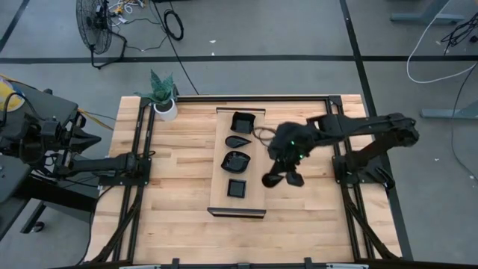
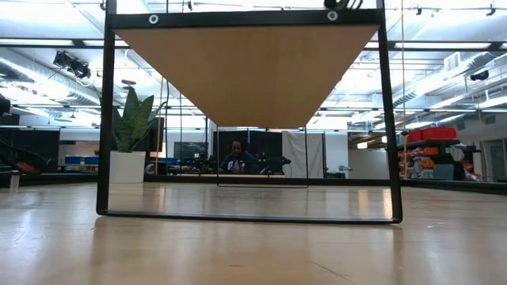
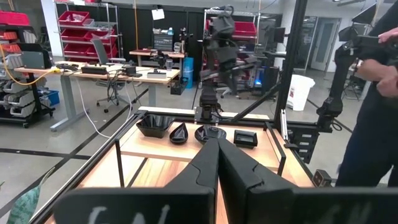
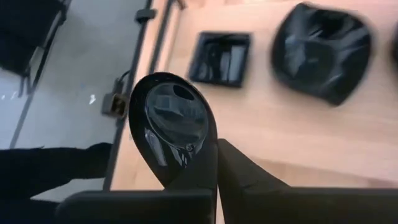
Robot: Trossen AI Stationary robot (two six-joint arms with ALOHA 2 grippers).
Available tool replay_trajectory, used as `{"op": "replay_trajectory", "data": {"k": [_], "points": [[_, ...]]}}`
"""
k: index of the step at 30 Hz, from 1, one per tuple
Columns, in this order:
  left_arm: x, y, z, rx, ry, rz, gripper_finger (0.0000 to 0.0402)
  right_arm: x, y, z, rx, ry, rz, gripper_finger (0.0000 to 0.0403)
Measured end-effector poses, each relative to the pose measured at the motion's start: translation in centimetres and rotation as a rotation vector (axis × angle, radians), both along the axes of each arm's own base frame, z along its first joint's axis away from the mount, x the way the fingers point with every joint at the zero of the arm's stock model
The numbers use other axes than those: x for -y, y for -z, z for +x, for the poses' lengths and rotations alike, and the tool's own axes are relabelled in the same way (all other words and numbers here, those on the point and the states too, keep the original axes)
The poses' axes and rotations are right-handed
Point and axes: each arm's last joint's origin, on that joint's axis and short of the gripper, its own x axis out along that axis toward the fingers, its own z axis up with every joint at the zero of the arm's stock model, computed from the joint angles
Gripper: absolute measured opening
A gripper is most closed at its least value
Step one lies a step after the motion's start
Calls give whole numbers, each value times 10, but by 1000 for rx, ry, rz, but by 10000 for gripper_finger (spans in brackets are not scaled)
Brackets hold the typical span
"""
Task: Pick & Place Mini shaped plates
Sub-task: Stack the drop shaped plate on top of the drop shaped plate
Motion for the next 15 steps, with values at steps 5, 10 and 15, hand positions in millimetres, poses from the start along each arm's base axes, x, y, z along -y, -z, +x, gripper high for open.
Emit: {"op": "replay_trajectory", "data": {"k": [5, 10, 15], "points": [[0, 0, 0, 0, 0, 0, 14, 20, -2, 18, -2, 70, -4, 3], [0, 0, 0, 0, 0, 0, 14, 39, 1, 44, -15, 166, -25, 3], [0, 0, 0, 0, 0, 0, 14, 59, 6, 72, -6, 257, -126, 3]]}}
